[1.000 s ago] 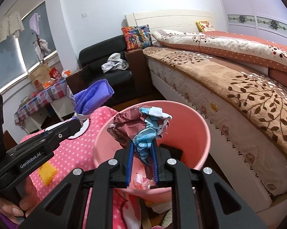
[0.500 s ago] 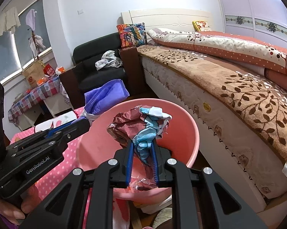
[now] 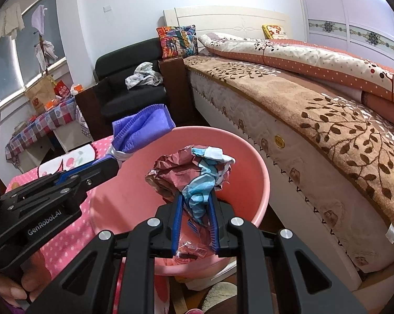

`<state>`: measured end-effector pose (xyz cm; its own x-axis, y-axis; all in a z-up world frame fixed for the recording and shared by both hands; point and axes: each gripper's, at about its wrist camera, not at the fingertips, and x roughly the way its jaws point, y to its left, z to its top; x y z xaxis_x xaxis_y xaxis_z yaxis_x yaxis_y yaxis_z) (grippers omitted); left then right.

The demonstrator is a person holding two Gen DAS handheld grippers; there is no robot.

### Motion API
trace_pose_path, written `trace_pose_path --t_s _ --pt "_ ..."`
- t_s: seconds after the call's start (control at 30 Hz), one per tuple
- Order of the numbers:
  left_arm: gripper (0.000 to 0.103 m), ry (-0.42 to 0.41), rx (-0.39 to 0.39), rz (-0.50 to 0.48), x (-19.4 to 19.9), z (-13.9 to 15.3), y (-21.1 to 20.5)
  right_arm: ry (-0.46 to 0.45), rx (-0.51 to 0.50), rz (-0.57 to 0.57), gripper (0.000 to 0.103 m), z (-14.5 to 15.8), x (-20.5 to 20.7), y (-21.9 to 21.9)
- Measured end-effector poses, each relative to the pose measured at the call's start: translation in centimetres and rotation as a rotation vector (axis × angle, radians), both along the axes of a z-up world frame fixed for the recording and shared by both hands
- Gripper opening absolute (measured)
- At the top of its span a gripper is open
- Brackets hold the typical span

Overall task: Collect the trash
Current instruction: 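Open both tools to drop the cloth and paper into the bucket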

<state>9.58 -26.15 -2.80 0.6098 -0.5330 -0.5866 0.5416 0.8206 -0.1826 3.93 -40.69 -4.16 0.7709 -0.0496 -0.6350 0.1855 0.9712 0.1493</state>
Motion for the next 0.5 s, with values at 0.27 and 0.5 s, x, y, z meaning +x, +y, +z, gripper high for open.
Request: trace_pose_path --t_s 0.27,0.5 --pt "0.025 0.033 -0.019 0.014 0.41 -0.16 -0.02 0.008 -0.013 -0.001 0.024 -0.32 0.09 0.16" --pt "0.034 0.054 -0.042 0.003 0.43 0.19 0.3 -0.004 -0.021 -0.003 0.041 -0.16 -0.33 0.26"
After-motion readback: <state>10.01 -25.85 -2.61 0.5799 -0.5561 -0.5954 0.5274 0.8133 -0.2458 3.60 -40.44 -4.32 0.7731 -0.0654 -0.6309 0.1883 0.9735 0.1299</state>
